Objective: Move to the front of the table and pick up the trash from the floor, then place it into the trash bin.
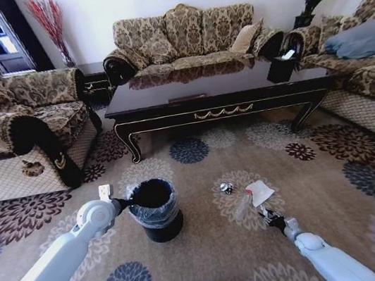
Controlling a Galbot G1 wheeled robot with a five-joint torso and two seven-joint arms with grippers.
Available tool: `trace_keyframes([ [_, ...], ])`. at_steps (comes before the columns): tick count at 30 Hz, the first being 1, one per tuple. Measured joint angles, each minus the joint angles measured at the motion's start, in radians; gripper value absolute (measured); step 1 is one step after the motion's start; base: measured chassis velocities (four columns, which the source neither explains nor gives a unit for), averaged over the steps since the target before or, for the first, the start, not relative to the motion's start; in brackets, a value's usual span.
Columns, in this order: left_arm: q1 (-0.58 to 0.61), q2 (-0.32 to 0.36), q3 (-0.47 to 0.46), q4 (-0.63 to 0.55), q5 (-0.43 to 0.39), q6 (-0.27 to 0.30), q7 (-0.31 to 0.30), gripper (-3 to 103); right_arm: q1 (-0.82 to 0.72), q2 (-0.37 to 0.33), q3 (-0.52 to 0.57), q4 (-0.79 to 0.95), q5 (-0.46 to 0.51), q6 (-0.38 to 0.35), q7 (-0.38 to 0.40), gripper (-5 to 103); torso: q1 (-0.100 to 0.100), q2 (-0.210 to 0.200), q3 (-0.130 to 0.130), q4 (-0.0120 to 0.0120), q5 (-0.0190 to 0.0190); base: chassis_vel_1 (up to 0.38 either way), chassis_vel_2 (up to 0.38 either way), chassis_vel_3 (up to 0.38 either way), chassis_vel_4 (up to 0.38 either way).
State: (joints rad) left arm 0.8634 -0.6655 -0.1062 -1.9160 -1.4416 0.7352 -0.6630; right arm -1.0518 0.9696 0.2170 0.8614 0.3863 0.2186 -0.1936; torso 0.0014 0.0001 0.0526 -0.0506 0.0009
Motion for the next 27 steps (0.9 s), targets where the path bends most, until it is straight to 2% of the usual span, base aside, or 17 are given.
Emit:
trace_keyframes([
  [2, 0.001, 0.0, 0.0, -0.003, 0.0, 0.0, 0.0, 3, -0.007, -0.007, 0.009, 0.005, 0.001, -0.002, 0.007, 19, 0.0, 0.0, 0.0, -0.0016, -0.0022, 0.0, 0.0, 0.0, 0.0],
  [4, 0.002, 0.0, 0.0, -0.006, 0.001, 0.0, 0.0, 3, -0.015, -0.007, 0.015, 0.015, 0.002, -0.003, 0.008, 8, 0.0, 0.0, 0.0, -0.0014, -0.0004, 0.0, 0.0, 0.0, 0.0],
  [5, 0.002, 0.0, 0.0, -0.006, 0.001, 0.0, 0.0, 3, -0.015, -0.007, 0.015, 0.015, 0.002, -0.003, 0.008, 8, 0.0, 0.0, 0.0, -0.0014, -0.0004, 0.0, 0.0, 0.0, 0.0],
  [7, 0.004, 0.002, 0.0, -0.011, 0.001, 0.0, -0.001, 3, -0.033, -0.009, 0.025, 0.038, 0.01, -0.007, 0.012, 2, 0.0, 0.0, 0.0, -0.0006, -0.001, 0.0, 0.0, 0.0, 0.0],
  [16, -0.041, 0.005, 0.045, -0.017, -0.001, 0.0, 0.005, 3, -0.152, -0.044, 0.097, 0.212, 0.063, -0.026, 0.029, 0, 0.0, 0.0, 0.0, -0.0005, -0.0006, 0.0, 0.0, 0.0, 0.0],
  [19, -0.141, -0.022, 0.137, -0.009, -0.011, 0.0, -0.006, 3, -0.256, -0.073, 0.173, 0.402, 0.102, -0.039, 0.041, 0, 0.0, 0.0, 0.0, -0.0006, -0.0007, 0.0, 0.0, 0.0, 0.0],
  [21, -0.175, -0.033, 0.167, -0.004, -0.018, 0.0, -0.011, 3, -0.289, -0.08, 0.201, 0.462, 0.111, -0.042, 0.043, 0, 0.0, 0.0, 0.0, -0.0004, -0.0005, 0.0, 0.0, 0.0, 0.0],
  [25, -0.344, -0.115, 0.356, 0.044, -0.061, 0.0, -0.051, 3, -0.443, -0.108, 0.329, 0.716, 0.145, -0.052, 0.05, 0, 0.0, 0.0, 0.0, -0.0009, -0.0007, 0.0, 0.0, 0.0, 0.0],
  [27, -0.376, -0.137, 0.393, 0.057, -0.069, 0.0, -0.057, 3, -0.473, -0.113, 0.35, 0.766, 0.15, -0.052, 0.051, 0, 0.0, 0.0, 0.0, -0.0009, -0.0008, 0.0, 0.0, 0.0, 0.0],
])
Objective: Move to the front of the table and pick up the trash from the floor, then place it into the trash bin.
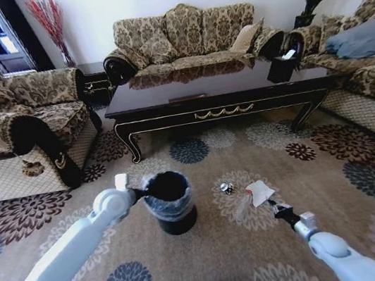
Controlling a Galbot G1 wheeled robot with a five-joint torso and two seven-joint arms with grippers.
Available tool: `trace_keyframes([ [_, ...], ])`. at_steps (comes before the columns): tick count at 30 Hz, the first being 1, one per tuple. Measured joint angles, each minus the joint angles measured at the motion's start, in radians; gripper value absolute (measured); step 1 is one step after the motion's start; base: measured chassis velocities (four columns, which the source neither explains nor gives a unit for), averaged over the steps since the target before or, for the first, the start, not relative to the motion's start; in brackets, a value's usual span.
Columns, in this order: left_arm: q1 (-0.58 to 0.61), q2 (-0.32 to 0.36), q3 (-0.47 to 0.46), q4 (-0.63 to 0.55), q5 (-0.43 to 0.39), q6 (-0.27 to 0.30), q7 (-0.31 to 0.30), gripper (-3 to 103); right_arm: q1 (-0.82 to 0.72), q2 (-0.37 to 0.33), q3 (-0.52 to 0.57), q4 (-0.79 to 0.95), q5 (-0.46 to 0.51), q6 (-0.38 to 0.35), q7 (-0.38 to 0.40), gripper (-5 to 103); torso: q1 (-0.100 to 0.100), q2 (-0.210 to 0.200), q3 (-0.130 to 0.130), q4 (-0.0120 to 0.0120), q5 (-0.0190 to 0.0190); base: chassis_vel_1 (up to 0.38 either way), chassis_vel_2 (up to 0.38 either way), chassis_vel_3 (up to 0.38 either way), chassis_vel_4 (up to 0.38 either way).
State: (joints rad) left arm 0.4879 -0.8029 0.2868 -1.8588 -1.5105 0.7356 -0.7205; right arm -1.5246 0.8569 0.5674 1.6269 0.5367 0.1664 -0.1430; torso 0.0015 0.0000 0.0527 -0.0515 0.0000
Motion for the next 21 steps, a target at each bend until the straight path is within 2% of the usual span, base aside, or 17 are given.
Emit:
trace_keyframes([
  [3, -0.116, -0.09, 0.124, 0.056, -0.022, 0.0, -0.028, 3, -0.113, -0.008, 0.072, 0.184, 0.014, -0.001, 0.008, 0, 0.0, 0.0, 0.0, -0.0002, 0.0001, 0.0, 0.0, 0.0, 0.0],
  [4, -0.116, -0.09, 0.124, 0.056, -0.022, 0.0, -0.028, 3, -0.113, -0.008, 0.072, 0.184, 0.014, -0.001, 0.008, 0, 0.0, 0.0, 0.0, -0.0002, 0.0001, 0.0, 0.0, 0.0, 0.0],
  [9, -0.241, -0.175, 0.261, 0.108, -0.037, 0.0, -0.038, 3, -0.226, -0.008, 0.146, 0.387, 0.016, -0.007, 0.023, 0, 0.0, 0.0, 0.0, 0.0001, 0.0001, 0.0, 0.0, 0.0, 0.0],
  [15, -0.304, -0.229, 0.348, 0.148, -0.047, 0.0, -0.049, 3, -0.251, -0.006, 0.135, 0.558, 0.008, -0.039, 0.049, 0, 0.0, 0.0, 0.0, 0.0006, 0.0001, 0.0, 0.0, 0.0, 0.0],
  [21, -0.324, -0.288, 0.401, 0.165, -0.053, 0.0, -0.068, 3, -0.237, -0.002, 0.095, 0.612, -0.006, -0.068, 0.063, 0, 0.0, 0.0, 0.0, 0.0003, 0.0001, 0.0, 0.0, 0.0, 0.0],
])
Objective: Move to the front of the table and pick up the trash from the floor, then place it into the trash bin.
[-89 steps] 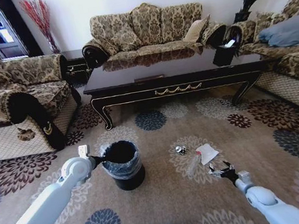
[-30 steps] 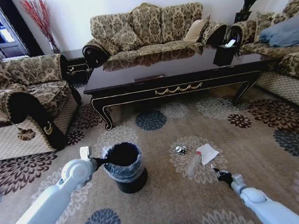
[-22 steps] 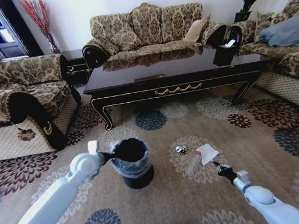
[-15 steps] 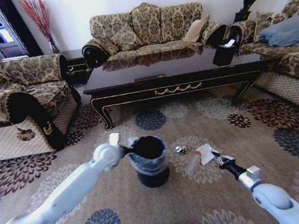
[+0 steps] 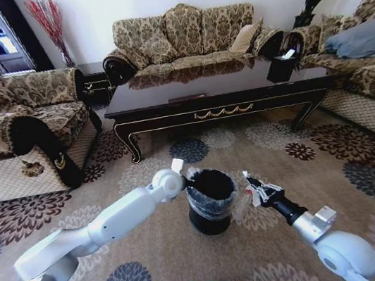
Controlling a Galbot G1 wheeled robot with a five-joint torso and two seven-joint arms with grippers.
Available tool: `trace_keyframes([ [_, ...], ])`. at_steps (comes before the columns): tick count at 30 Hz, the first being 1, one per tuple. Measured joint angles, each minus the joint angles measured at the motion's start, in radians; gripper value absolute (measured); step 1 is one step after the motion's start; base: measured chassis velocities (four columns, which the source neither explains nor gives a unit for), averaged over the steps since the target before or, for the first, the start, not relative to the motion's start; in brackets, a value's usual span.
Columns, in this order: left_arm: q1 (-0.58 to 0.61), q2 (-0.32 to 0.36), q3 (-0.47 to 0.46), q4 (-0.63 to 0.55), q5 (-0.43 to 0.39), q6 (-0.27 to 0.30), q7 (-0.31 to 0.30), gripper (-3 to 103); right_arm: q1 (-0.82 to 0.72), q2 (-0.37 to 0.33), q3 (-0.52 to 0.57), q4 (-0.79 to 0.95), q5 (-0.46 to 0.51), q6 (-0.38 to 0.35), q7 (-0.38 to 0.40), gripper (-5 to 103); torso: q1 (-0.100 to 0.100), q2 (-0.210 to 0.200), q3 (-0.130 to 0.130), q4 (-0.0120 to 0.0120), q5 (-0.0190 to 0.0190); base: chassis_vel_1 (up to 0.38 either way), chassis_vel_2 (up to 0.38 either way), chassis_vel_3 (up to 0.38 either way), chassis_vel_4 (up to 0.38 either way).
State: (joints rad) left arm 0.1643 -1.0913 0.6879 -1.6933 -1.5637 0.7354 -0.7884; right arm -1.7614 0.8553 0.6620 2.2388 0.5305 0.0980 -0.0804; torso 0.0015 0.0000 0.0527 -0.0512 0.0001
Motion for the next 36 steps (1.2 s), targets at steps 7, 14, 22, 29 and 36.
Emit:
trace_keyframes([
  [7, -0.02, -0.035, 0.023, 0.003, -0.008, 0.0, 0.0, 3, -0.012, 0.002, -0.005, -0.027, -0.033, 0.02, -0.024, 0, 0.0, 0.0, 0.0, -0.0001, 0.0, 0.0, 0.0, 0.0, 0.0],
  [14, -0.039, -0.076, 0.036, -0.03, -0.057, 0.0, -0.01, 3, -0.02, 0.016, -0.037, -0.038, -0.084, 0.024, -0.044, 0, 0.0, 0.0, 0.0, -0.0001, -0.0001, 0.0, 0.0, 0.0, 0.0],
  [22, -0.053, -0.084, 0.058, -0.06, -0.072, 0.0, -0.016, 3, -0.043, 0.033, -0.035, -0.041, -0.119, 0.028, -0.046, -2, 0.0, 0.0, 0.0, 0.0, -0.0001, 0.0, 0.0, 0.0, 0.0],
  [29, -0.054, -0.057, 0.058, -0.083, -0.075, 0.0, -0.015, 3, -0.047, 0.036, -0.034, -0.04, -0.119, 0.023, -0.041, 17, 0.0, 0.0, 0.0, 0.0002, -0.0002, 0.0, 0.0, 0.0, 0.0],
  [36, -0.053, -0.025, 0.068, -0.093, -0.059, 0.0, 0.002, 3, -0.058, 0.038, -0.031, -0.031, -0.119, 0.023, -0.044, 44, 0.0, 0.0, 0.0, 0.0, -0.0002, 0.0, 0.0, 0.0, 0.0],
])
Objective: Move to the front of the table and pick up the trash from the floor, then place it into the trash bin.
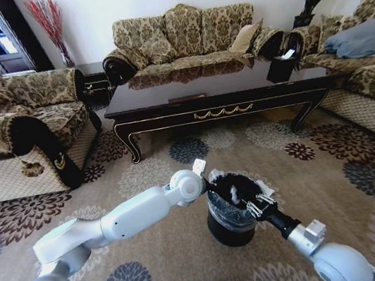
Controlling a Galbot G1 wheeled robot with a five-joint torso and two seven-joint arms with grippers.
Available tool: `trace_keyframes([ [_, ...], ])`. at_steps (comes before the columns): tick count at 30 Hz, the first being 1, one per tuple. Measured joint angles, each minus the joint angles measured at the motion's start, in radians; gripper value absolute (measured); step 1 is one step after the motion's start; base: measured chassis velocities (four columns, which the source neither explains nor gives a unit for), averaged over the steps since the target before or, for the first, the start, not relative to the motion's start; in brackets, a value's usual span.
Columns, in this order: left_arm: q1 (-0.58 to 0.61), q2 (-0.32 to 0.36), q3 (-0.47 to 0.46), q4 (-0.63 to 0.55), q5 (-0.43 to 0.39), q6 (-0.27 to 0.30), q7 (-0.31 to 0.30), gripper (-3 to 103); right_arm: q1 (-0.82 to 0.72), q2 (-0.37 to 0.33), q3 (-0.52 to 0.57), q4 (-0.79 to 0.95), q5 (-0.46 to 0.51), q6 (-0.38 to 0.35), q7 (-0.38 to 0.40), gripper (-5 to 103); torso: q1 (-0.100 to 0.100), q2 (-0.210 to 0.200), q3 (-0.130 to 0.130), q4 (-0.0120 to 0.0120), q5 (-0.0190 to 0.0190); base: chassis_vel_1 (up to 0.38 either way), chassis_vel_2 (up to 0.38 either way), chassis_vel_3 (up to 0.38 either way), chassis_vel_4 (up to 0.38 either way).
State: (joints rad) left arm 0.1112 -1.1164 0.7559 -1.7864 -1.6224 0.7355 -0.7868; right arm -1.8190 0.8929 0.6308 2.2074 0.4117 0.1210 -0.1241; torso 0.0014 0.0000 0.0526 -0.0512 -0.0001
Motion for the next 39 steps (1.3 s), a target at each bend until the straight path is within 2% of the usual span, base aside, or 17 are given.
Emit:
trace_keyframes([
  [3, 0.011, 0.012, 0.0, -0.013, 0.006, 0.0, 0.002, 3, -0.005, 0.001, 0.003, 0.004, 0.005, -0.001, 0.0, 60, 0.0, 0.0, 0.0, 0.0002, -0.0001, 0.0, 0.0, 0.0, 0.0],
  [5, 0.015, 0.015, 0.0, -0.016, 0.008, 0.0, 0.003, 3, -0.006, 0.001, 0.004, 0.004, 0.006, -0.001, 0.001, 60, 0.0, 0.0, 0.0, -0.0001, -0.0002, 0.0, 0.0, 0.0, 0.0],
  [8, 0.022, 0.024, -0.005, -0.025, 0.017, 0.0, 0.003, 3, -0.008, 0.003, 0.005, 0.008, 0.004, 0.0, 0.007, 77, 0.0, 0.0, 0.0, 0.0001, 0.0, 0.0, 0.0, 0.0, 0.0],
  [9, 0.022, 0.024, -0.005, -0.025, 0.017, 0.0, 0.003, 3, -0.008, 0.003, 0.005, 0.008, 0.004, 0.0, 0.007, 77, 0.0, 0.0, 0.0, 0.0001, 0.0, 0.0, 0.0, 0.0, 0.0],
  [11, 0.024, 0.032, -0.007, -0.036, 0.018, 0.0, 0.004, 3, -0.016, 0.005, 0.008, 0.017, 0.0, 0.005, 0.013, 87, 0.0, 0.0, 0.0, 0.0, 0.0, 0.0, 0.0, 0.0, 0.0],
  [12, 0.026, 0.036, -0.008, -0.039, 0.019, 0.0, 0.005, 3, -0.019, 0.005, 0.01, 0.021, 0.0, 0.006, 0.014, 87, 0.0, 0.0, 0.0, -0.0001, -0.0001, 0.0, 0.0, 0.0, 0.0],
  [14, 0.036, 0.048, -0.016, -0.041, 0.029, 0.0, 0.009, 3, -0.02, 0.003, 0.013, 0.023, 0.006, 0.007, 0.018, 97, 0.0, 0.0, 0.0, -0.0001, 0.0, 0.0, 0.0, 0.0, 0.0],
  [20, 0.068, 0.082, -0.058, -0.055, 0.041, 0.0, 0.01, 3, 0.017, -0.014, 0.022, -0.001, 0.057, -0.001, 0.02, 100, 0.0, 0.0, 0.0, -0.0002, 0.0, 0.0, 0.0, 0.0, 0.0],
  [23, 0.11, 0.119, -0.105, -0.082, 0.045, 0.0, 0.013, 3, 0.056, -0.031, 0.031, -0.029, 0.096, -0.001, 0.012, 100, 0.0, 0.0, 0.0, -0.0001, -0.0001, 0.0, 0.0, 0.0, 0.0],
  [27, 0.2, 0.216, -0.21, -0.113, 0.077, 0.0, 0.033, 3, 0.122, -0.075, 0.021, -0.117, 0.144, -0.002, 0.004, 100, 0.0, 0.0, 0.0, 0.0004, 0.0, 0.0, 0.0, 0.0, 0.0],
  [28, 0.2, 0.216, -0.21, -0.113, 0.077, 0.0, 0.033, 3, 0.122, -0.075, 0.021, -0.117, 0.144, -0.002, 0.004, 100, 0.0, 0.0, 0.0, 0.0004, 0.0, 0.0, 0.0, 0.0, 0.0],
  [31, 0.292, 0.303, -0.304, -0.13, 0.115, 0.0, 0.086, 3, 0.194, -0.113, -0.01, -0.248, 0.169, 0.003, -0.015, 100, 0.0, 0.0, 0.0, 0.0001, -0.0002, 0.0, 0.0, 0.0, 0.0],
  [32, 0.292, 0.303, -0.304, -0.13, 0.115, 0.0, 0.086, 3, 0.194, -0.113, -0.01, -0.248, 0.169, 0.003, -0.015, 100, 0.0, 0.0, 0.0, 0.0001, -0.0002, 0.0, 0.0, 0.0, 0.0],
  [36, 0.406, 0.398, -0.394, -0.146, 0.2, 0.0, 0.162, 3, 0.268, -0.147, -0.063, -0.453, 0.111, 0.055, -0.06, 100, 0.0, 0.0, 0.0, 0.0005, 0.0001, 0.0, 0.0, 0.0, 0.0],
  [38, 0.422, 0.406, -0.409, -0.148, 0.21, 0.0, 0.173, 3, 0.277, -0.148, -0.07, -0.481, 0.109, 0.06, -0.063, 100, 0.0, 0.0, 0.0, 0.0005, 0.0001, 0.0, 0.0, 0.0, 0.0],
  [39, 0.461, 0.42, -0.45, -0.151, 0.23, 0.0, 0.198, 3, 0.29, -0.15, -0.08, -0.52, 0.107, 0.068, -0.07, 100, 0.0, 0.0, 0.0, 0.0002, 0.0, 0.0, 0.0, 0.0, 0.0],
])
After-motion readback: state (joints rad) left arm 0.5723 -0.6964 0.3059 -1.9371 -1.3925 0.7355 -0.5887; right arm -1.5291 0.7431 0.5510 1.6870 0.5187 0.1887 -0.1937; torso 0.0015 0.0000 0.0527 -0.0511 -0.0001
